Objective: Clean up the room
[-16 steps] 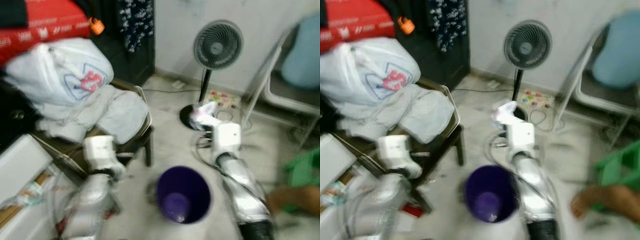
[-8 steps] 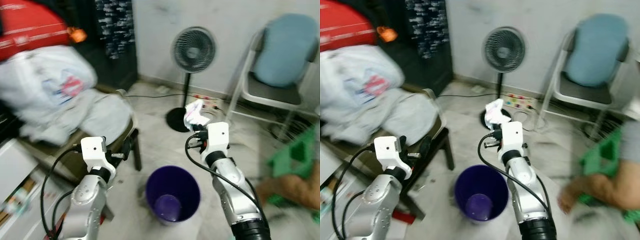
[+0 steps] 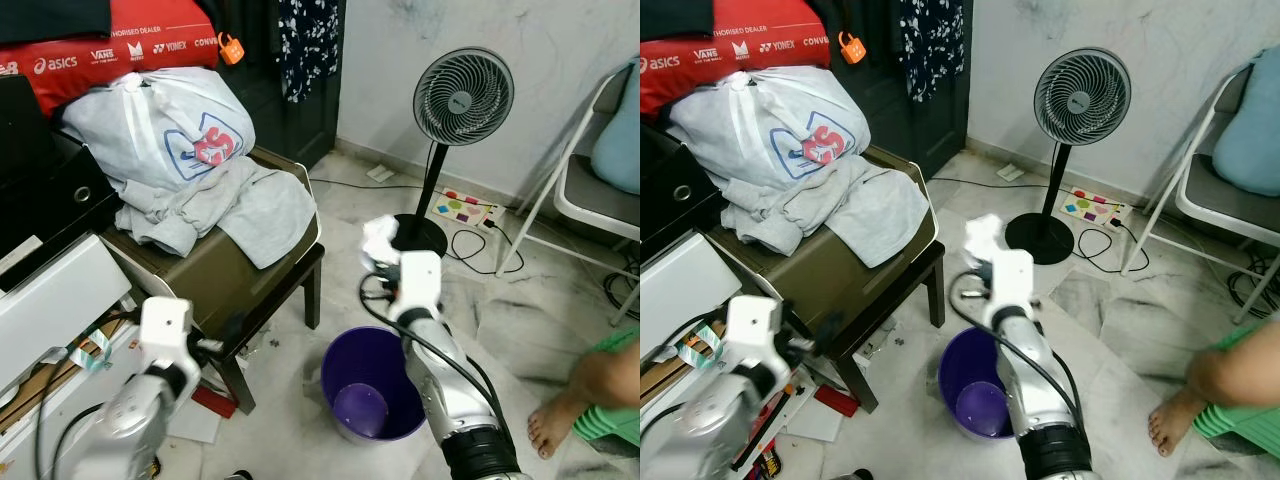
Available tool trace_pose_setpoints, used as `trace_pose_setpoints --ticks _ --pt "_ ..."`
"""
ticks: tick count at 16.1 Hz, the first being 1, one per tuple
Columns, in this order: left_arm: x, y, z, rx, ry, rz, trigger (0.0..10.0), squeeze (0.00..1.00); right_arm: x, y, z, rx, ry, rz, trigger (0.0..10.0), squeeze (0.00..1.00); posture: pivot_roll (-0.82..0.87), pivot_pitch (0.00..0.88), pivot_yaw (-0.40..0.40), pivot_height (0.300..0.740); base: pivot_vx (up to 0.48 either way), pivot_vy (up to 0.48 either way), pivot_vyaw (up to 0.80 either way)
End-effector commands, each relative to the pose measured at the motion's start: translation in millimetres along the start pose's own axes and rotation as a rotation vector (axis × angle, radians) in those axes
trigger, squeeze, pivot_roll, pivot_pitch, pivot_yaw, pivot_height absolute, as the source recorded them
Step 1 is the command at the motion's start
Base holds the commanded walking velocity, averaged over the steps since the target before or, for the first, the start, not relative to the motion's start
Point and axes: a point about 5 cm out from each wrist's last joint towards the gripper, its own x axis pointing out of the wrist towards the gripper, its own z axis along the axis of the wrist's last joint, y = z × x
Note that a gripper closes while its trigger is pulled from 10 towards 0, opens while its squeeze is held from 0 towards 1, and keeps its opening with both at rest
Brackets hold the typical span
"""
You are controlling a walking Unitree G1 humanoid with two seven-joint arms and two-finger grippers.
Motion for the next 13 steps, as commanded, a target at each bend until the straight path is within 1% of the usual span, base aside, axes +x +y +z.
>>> trace_pose_setpoints --ticks 1,2,3,4,5,6,7,8,9,10,12,13 --pt "-6.7 8.5 4.1 0.029 0.003 0.003 10.0 0.00 0.5 -7.3 -6.7 0.018 0.037 -0.060 10.0 0.00 0.09 0.176 0.016 0.740 0.000 0.000 0.00" --pt "-13.9 18.5 3.5 0.048 0.024 0.009 10.0 0.00 -2.1 -15.4 -16.7 0.006 0.081 -0.137 10.0 0.00 0.09 0.185 0.037 0.740 0.000 0.000 0.00" --pt "-15.7 23.5 4.1 0.064 0.035 0.008 10.0 0.00 -4.2 -21.2 -24.1 0.009 0.118 -0.188 10.0 0.00 0.09 0.186 0.046 0.740 0.000 0.000 0.00" --pt "-15.8 24.8 4.7 0.071 0.037 0.004 10.0 0.00 -5.5 -22.7 -27.3 0.016 0.129 -0.205 10.0 0.00 0.08 0.190 0.065 0.740 0.000 0.000 0.00" --pt "-13.1 25.5 6.9 0.081 0.038 -0.012 10.0 0.00 -7.9 -24.8 -35.4 0.026 0.164 -0.232 10.0 0.00 0.08 0.194 0.086 0.740 0.000 0.000 0.00" --pt "-6.2 23.3 12.4 0.093 0.028 -0.034 10.0 0.00 -9.2 -26.2 -42.8 0.069 0.187 -0.254 10.0 0.00 0.08 0.197 0.106 0.740 0.000 0.000 0.00" --pt "-2.3 21.1 17.9 0.100 0.013 -0.050 10.0 0.00 -8.7 -27.0 -45.9 0.085 0.195 -0.264 10.0 0.00 0.08 0.201 0.115 0.740 0.000 0.000 0.00" --pt "-1.5 20.5 20.5 0.101 0.005 -0.057 10.0 0.00 -8.7 -27.2 -46.9 0.091 0.196 -0.271 10.0 0.00 0.08 0.205 0.121 0.740 0.000 0.000 0.00" --pt "-0.9 21.4 26.3 0.109 -0.005 -0.070 10.0 0.00 -6.4 -26.1 -49.1 0.128 0.203 -0.274 10.0 0.00 0.09 0.214 0.128 0.740 0.000 0.000 0.00" --pt "-2.0 22.6 27.9 0.110 -0.006 -0.074 10.0 0.00 -4.0 -25.3 -49.6 0.131 0.212 -0.271 10.0 0.00 0.10 0.219 0.130 0.740 0.000 0.000 0.00" --pt "-8.9 25.3 26.9 0.118 0.005 -0.079 10.0 0.00 1.4 -24.9 -51.2 0.114 0.240 -0.281 10.0 0.00 0.11 0.232 0.131 0.740 0.000 0.000 0.00" --pt "-14.2 25.4 24.6 0.130 0.013 -0.076 10.0 0.00 3.7 -24.3 -54.5 0.094 0.274 -0.285 10.0 0.00 0.13 0.237 0.131 0.740 0.000 0.000 0.00"
